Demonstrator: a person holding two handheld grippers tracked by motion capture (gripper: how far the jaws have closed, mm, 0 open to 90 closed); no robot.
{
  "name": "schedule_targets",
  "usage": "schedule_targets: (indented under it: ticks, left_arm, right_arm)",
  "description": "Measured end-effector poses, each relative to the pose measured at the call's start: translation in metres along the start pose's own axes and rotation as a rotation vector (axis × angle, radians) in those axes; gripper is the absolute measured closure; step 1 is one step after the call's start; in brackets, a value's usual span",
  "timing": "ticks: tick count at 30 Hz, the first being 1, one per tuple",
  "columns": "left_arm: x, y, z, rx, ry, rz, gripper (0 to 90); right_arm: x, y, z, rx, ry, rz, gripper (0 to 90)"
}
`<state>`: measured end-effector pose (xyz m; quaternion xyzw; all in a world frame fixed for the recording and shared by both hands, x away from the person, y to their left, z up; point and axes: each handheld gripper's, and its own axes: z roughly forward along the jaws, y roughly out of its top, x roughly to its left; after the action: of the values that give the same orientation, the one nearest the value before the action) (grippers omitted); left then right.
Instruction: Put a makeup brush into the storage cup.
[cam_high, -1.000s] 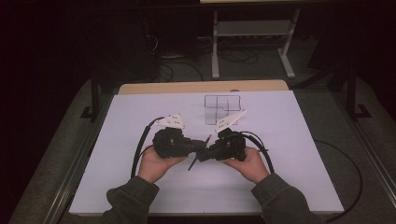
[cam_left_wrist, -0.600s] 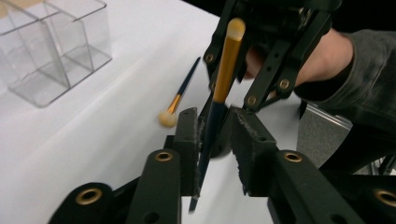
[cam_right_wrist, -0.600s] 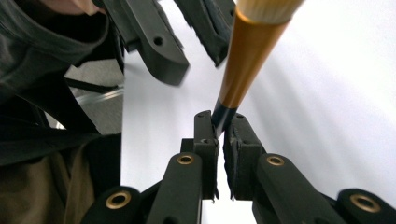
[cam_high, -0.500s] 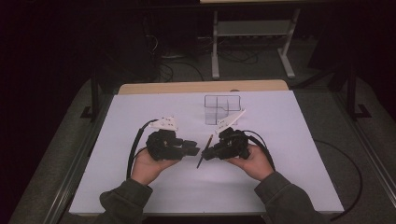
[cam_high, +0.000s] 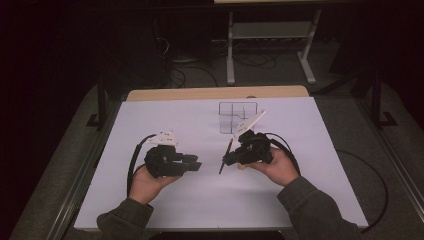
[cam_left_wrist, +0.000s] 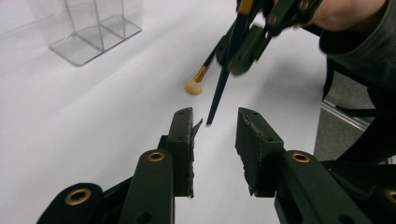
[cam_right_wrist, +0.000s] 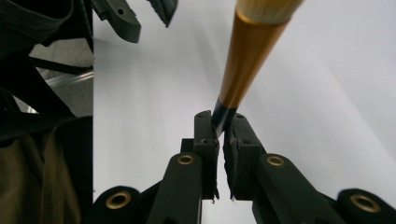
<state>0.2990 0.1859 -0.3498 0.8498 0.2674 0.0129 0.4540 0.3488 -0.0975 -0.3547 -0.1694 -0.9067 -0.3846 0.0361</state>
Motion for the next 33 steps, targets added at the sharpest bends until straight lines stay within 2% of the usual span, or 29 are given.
schedule_targets:
  ticks: [4, 8, 14, 16, 22, 30, 33]
  left_arm:
    - [0.002, -0.006, -0.004, -0.006, 0.016, -0.014, 65.3]
    - [0.005, -0.012, -0.007, 0.005, 0.044, 0.003, 63.0]
    - [0.006, -0.021, -0.011, -0.004, 0.061, -0.017, 61.8]
    - [0.007, -0.025, -0.013, -0.001, 0.071, -0.011, 60.9]
    - [0.007, -0.036, -0.015, -0.003, 0.116, -0.015, 56.3]
    - [0.008, -0.049, -0.017, -0.006, 0.14, -0.029, 53.3]
    - [0.009, -0.053, -0.017, 0.002, 0.148, -0.019, 53.4]
  right_arm:
    - [-0.004, 0.004, -0.004, 0.019, -0.012, -0.014, 83.1]
    - [-0.007, 0.008, -0.007, 0.041, -0.026, -0.02, 83.1]
    - [-0.013, 0.011, -0.009, 0.06, -0.033, -0.01, 83.1]
    - [-0.014, 0.013, -0.01, 0.071, -0.036, -0.002, 83.1]
    - [-0.02, 0.018, -0.012, 0.084, -0.046, -0.01, 83.1]
    - [-0.025, 0.023, -0.02, 0.094, -0.071, -0.009, 83.1]
    - [-0.026, 0.024, -0.024, 0.094, -0.087, -0.006, 83.1]
